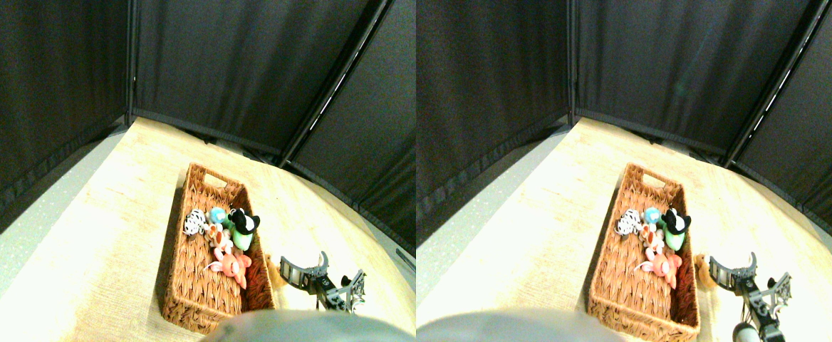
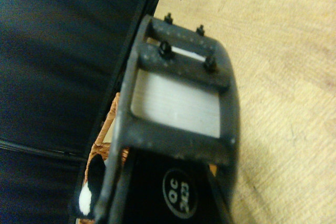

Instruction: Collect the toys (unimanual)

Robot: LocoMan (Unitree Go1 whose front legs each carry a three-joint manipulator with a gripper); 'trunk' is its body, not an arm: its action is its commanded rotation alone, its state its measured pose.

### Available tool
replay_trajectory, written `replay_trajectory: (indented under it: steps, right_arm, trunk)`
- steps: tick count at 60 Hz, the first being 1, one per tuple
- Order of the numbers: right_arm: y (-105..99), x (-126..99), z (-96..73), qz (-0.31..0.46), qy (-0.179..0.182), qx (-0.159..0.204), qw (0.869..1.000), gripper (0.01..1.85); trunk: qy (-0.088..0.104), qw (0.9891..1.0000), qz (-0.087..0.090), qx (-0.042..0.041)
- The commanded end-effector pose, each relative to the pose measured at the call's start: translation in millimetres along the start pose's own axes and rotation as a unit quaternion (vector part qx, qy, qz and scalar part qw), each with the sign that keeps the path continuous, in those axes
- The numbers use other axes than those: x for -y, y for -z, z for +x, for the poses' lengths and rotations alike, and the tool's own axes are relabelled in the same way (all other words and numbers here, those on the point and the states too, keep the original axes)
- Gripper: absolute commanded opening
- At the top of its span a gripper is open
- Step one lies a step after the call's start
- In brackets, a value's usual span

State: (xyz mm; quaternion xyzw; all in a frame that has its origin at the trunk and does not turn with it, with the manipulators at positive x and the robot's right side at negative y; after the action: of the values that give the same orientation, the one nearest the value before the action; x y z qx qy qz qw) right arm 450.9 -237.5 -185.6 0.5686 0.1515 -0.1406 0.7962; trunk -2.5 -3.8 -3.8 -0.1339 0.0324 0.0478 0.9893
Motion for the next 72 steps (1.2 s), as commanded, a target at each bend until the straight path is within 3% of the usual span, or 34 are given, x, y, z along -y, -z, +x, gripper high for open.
replay_trajectory:
  steps: [1, 9, 17, 26, 34, 40, 49, 53, 56, 57, 59, 62, 72]
  right_arm:
    - [2.3, 9.6, 4.0, 0.009, 0.011, 0.004, 1.000, 1.02]
    - [4.9, 23.6, 14.2, 0.026, 0.018, -0.001, 0.999, 0.93]
    - [4.3, 41.1, 28.9, 0.033, 0.049, 0.005, 0.998, 0.91]
    - [4.7, 59.1, 41.7, 0.052, 0.054, 0.005, 0.997, 0.77]
    - [5.4, 66.1, 50.1, 0.064, 0.067, 0.001, 0.996, 0.84]
    - [8.6, 69.2, 54.7, 0.088, 0.062, -0.009, 0.994, 0.73]
    - [11.0, 72.0, 59.5, 0.088, 0.074, 0.001, 0.993, 0.72]
    - [10.3, 72.5, 62.6, 0.092, 0.072, 0.008, 0.993, 0.64]
    - [10.8, 70.7, 64.4, 0.076, 0.067, 0.020, 0.995, 0.33]
    - [10.8, 70.7, 64.4, 0.076, 0.067, 0.020, 0.995, 0.33]
    - [10.4, 67.4, 65.0, 0.033, 0.056, 0.026, 0.998, 0.15]
    - [10.3, 63.9, 64.6, 0.034, 0.076, 0.070, 0.994, 0.18]
    - [1.8, 59.2, 60.6, 0.028, 0.053, 0.065, 0.996, 0.15]
  trunk:
    - [-0.007, 0.9999, -0.012, -0.0060]
    - [-0.015, 0.9997, -0.016, -0.0071]
    - [-0.018, 0.9996, -0.018, -0.0090]
    - [-0.023, 0.9995, -0.017, -0.0117]
    - [-0.025, 0.9995, -0.017, -0.0129]
    - [-0.026, 0.9994, -0.018, -0.0137]
    - [-0.028, 0.9993, -0.018, -0.0137]
    - [-0.028, 0.9994, -0.018, -0.0144]
    - [-0.027, 0.9994, -0.018, -0.0152]
    - [-0.027, 0.9994, -0.017, -0.0158]
    - [-0.027, 0.9994, -0.017, -0.0163]
    - [-0.026, 0.9994, -0.017, -0.0162]
    - [-0.021, 0.9996, -0.012, -0.0153]
